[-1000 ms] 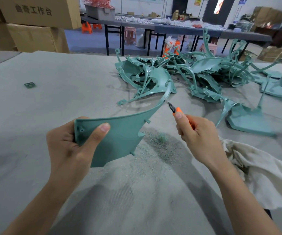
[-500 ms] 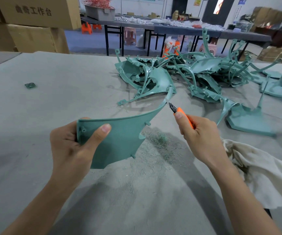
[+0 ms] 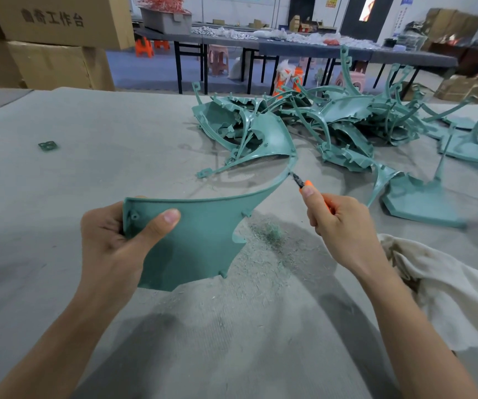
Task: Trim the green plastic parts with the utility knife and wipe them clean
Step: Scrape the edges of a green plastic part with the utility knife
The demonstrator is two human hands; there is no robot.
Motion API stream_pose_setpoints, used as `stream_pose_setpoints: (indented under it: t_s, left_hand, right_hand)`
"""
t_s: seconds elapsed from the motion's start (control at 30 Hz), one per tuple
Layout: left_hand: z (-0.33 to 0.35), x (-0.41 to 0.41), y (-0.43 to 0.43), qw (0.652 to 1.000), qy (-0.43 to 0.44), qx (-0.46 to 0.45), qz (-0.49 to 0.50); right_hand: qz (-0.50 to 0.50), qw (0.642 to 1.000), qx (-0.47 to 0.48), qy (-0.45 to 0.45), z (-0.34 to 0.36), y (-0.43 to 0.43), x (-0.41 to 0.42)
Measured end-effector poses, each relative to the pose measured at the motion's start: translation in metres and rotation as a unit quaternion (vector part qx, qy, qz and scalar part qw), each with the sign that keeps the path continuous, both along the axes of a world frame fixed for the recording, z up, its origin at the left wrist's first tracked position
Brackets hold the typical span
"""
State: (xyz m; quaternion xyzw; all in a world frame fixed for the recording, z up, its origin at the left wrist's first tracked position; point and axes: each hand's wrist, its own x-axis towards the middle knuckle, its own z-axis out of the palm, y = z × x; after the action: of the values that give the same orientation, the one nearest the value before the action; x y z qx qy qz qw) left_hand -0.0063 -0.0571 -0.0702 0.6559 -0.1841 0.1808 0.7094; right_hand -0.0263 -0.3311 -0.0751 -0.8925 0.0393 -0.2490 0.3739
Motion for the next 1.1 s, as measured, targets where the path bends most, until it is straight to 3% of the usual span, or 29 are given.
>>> stream_pose_setpoints:
  t_s: [0.37, 0.57, 0.77, 0.9, 1.1]
  left_hand:
    - [0.003, 0.005, 0.008, 0.996, 0.048, -0.049, -0.060]
    - [0.005, 0.013, 0.015, 0.990, 0.120, -0.059, -0.035]
    - [0.003, 0.022, 0.025, 0.950, 0.285, -0.075, -0.105]
    - [-0.001, 0.026, 0.033, 0.913, 0.363, -0.088, -0.165]
    - [-0.005, 0.030, 0.037, 0.873, 0.439, -0.110, -0.184]
  right_hand:
    - [-0.078, 0.996, 0.035, -0.016, 0.002, -0.015, 0.002]
    - [-0.157, 0.987, -0.011, -0.025, 0.003, -0.018, -0.001]
    - [-0.098, 0.982, 0.144, -0.069, 0.006, -0.007, -0.003]
    - [0.001, 0.965, 0.250, -0.073, 0.011, -0.006, -0.006]
    - [0.048, 0.949, 0.298, -0.085, 0.014, -0.007, -0.007]
